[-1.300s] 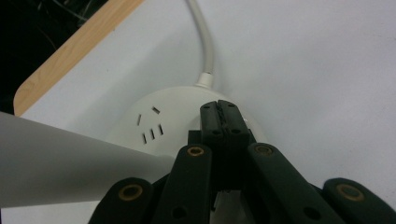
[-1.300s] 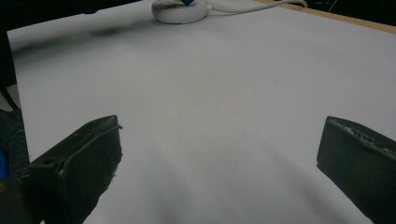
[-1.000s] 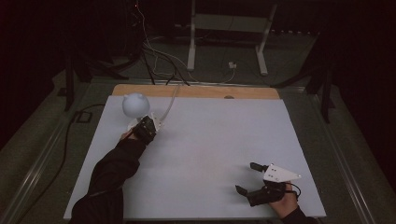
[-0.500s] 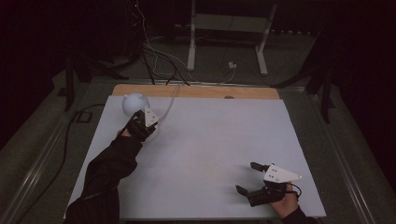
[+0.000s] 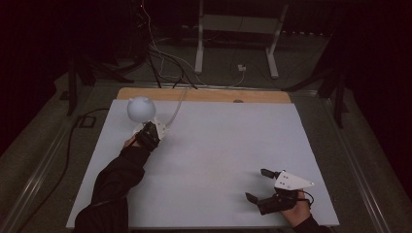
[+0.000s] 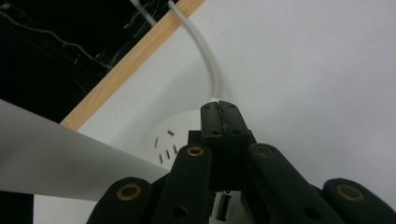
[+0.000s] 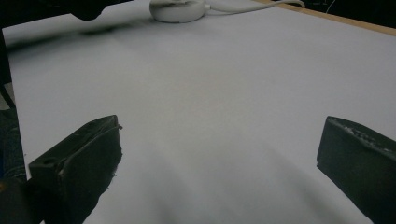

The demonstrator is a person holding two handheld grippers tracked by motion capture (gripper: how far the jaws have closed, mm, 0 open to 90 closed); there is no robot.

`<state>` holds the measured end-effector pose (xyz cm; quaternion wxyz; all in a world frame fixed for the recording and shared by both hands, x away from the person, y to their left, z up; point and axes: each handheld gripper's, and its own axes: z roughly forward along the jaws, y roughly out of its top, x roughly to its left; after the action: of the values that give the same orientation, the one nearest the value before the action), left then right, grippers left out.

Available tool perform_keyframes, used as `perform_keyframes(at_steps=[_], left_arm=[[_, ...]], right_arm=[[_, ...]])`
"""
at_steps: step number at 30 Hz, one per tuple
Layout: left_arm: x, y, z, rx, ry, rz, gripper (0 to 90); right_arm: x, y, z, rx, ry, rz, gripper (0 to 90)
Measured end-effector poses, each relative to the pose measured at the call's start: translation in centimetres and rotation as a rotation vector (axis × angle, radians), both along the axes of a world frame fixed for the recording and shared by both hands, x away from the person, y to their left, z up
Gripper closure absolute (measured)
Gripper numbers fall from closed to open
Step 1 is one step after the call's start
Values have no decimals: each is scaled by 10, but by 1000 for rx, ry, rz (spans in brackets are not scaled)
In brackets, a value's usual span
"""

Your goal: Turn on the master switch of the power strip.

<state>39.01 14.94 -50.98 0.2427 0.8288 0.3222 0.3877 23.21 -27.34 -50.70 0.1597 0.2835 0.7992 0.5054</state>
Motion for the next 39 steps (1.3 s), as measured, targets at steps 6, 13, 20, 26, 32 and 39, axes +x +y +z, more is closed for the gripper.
perform_keyframes(at_steps=[6, 13, 20, 26, 32, 39], left_arm=[[3, 3, -6, -17, 14, -5, 900], [7, 4, -4, -22, 37, -8, 900], [9, -1, -2, 22, 65, -12, 900], [10, 6, -1, -7, 103, -23, 900], [12, 4, 1, 22, 121, -34, 900], [6, 5, 3, -10, 67, -69, 900]], right_arm=[[0, 0, 0, -5, 0, 2, 0], [0, 1, -1, -8, 4, 3, 0], [0, 1, -2, -11, 7, 7, 0], [-1, 2, -1, -18, 5, 9, 0], [-1, 3, -2, -19, 10, 11, 0], [0, 2, -2, -18, 11, 5, 0]])
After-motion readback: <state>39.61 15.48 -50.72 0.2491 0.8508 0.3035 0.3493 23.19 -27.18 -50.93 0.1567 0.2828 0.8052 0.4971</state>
